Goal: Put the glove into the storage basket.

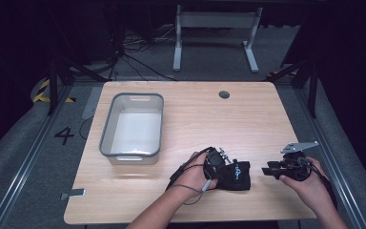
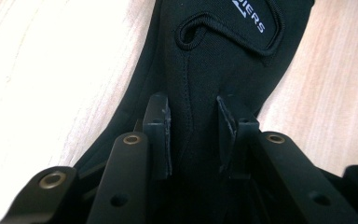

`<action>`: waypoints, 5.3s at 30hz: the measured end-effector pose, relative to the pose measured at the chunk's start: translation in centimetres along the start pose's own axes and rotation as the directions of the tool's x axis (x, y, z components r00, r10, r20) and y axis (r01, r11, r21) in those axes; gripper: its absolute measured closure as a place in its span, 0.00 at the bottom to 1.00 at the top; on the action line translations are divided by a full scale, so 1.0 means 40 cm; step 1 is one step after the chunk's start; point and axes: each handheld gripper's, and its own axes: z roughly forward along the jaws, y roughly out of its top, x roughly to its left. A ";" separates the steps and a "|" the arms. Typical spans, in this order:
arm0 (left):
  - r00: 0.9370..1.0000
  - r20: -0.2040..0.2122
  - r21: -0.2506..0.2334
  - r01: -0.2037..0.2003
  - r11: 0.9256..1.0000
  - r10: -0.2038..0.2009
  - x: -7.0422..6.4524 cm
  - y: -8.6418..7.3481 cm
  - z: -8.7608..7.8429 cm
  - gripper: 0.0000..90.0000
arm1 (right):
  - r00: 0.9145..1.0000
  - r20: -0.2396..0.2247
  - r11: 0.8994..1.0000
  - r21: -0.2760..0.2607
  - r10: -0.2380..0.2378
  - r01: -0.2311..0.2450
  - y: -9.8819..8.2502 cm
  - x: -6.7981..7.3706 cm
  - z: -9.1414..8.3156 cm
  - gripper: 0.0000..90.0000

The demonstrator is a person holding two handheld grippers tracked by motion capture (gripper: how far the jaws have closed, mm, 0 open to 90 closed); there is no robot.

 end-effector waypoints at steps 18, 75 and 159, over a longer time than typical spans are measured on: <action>0.998 0.042 -0.063 0.057 0.996 -0.055 -0.020 0.006 -0.153 0.76 | 1.000 -0.007 1.000 0.004 -0.001 0.001 0.003 0.006 0.011 0.66; 0.867 -0.166 -0.309 0.407 0.859 -0.470 0.189 -0.184 -0.505 0.75 | 0.991 -0.095 0.995 -0.006 -0.097 0.097 0.114 0.023 0.081 0.66; 0.839 -0.191 -0.365 0.420 0.831 -0.509 0.213 -0.261 -0.479 0.37 | 0.995 -0.066 0.996 -0.041 -0.076 0.074 0.085 0.006 0.049 0.61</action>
